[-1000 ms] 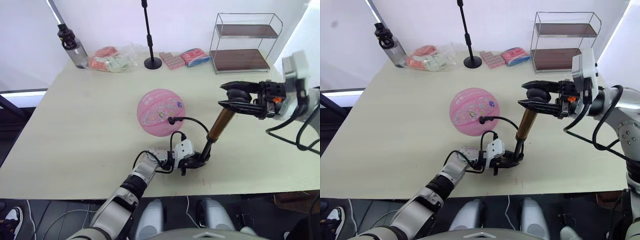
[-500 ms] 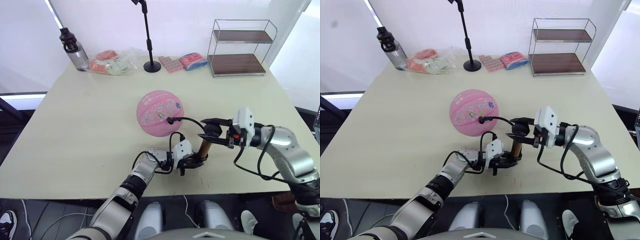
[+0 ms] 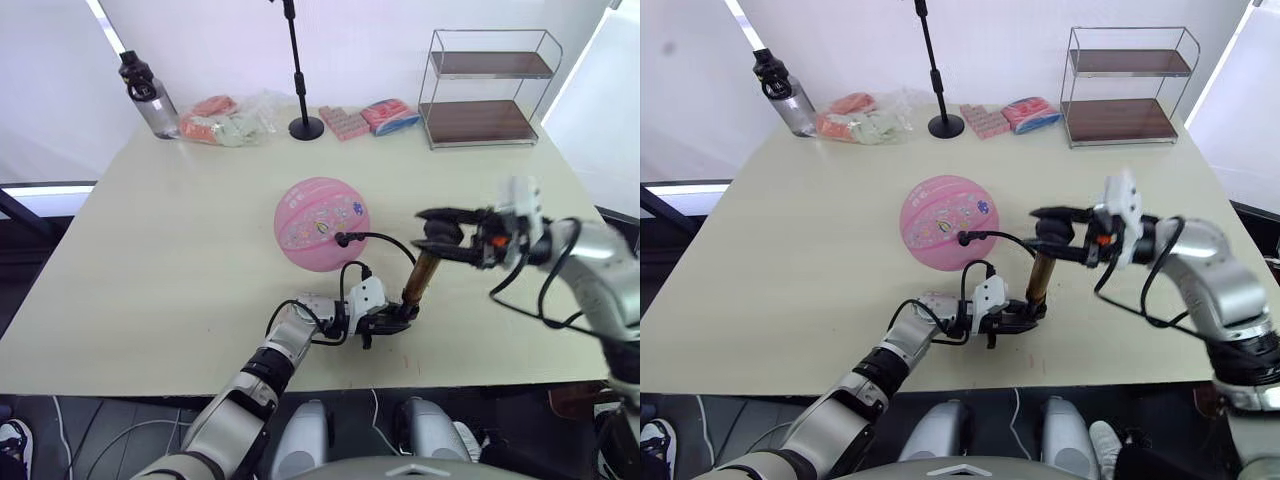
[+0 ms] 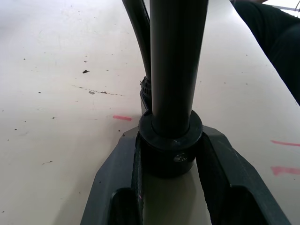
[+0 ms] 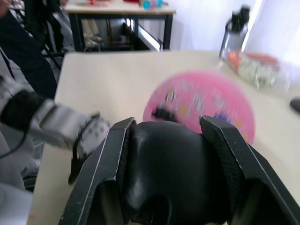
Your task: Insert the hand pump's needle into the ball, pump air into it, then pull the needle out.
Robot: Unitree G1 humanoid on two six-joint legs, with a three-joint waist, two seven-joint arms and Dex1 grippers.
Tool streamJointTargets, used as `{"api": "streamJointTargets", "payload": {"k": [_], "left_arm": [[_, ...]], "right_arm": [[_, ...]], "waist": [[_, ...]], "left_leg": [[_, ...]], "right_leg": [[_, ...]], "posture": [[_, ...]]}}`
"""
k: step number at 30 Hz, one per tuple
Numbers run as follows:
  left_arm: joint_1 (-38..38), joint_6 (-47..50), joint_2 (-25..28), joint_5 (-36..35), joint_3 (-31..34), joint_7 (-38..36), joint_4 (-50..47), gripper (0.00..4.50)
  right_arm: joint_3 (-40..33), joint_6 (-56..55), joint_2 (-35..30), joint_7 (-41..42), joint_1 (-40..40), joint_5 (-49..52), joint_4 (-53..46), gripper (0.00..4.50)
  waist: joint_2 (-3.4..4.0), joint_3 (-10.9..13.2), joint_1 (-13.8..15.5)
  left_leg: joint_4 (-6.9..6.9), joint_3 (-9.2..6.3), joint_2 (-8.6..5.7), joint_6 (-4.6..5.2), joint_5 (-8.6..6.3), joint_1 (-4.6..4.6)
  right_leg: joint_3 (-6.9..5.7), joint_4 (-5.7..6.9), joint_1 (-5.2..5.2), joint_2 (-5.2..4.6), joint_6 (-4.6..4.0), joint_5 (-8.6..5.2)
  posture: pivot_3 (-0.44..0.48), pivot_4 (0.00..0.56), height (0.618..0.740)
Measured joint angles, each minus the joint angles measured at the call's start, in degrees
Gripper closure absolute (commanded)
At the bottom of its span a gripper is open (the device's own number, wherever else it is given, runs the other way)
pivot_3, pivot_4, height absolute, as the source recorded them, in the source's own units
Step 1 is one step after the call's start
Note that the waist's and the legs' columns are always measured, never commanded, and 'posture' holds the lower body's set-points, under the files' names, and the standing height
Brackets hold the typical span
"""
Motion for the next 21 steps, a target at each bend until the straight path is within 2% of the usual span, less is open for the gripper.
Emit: {"api": "streamJointTargets", "payload": {"k": [8, 13, 21], "left_arm": [[-0.19, -0.06, 0.00, 0.00, 0.01, -0.27, 0.00, 3.39], [-0.18, -0.11, 0.00, 0.00, 0.00, -0.28, -0.01, 3.39], [0.40, -0.11, 0.30, 0.14, 0.02, 0.21, 0.02, 3.39]], "right_arm": [[-6.90, 9.28, -4.07, -0.70, -5.78, 9.58, -0.70, 2.84], [-7.20, 11.29, -4.46, -0.69, -6.76, 10.98, -1.00, 2.84], [-3.57, 1.70, -1.29, 1.66, 1.25, 3.30, -2.58, 2.84]], "waist": [[0.02, 0.16, -0.01], [0.00, 0.18, -0.03], [-0.28, -0.24, -0.20]], "left_leg": [[0.02, -0.05, -0.01, 0.00, 0.00, -0.05], [0.02, -0.05, -0.01, 0.00, 0.00, -0.07], [-0.02, -0.24, 0.02, 0.00, 0.00, 0.09]], "right_leg": [[-0.05, -0.01, 0.00, -0.02, 0.00, 0.00], [-0.05, -0.02, 0.00, -0.03, 0.01, 0.00], [-0.12, -0.03, 0.13, 0.06, 0.02, -0.02]], "posture": [[0.000, 0.150, 0.740], [0.000, 0.150, 0.740], [0.000, 0.150, 0.740]]}}
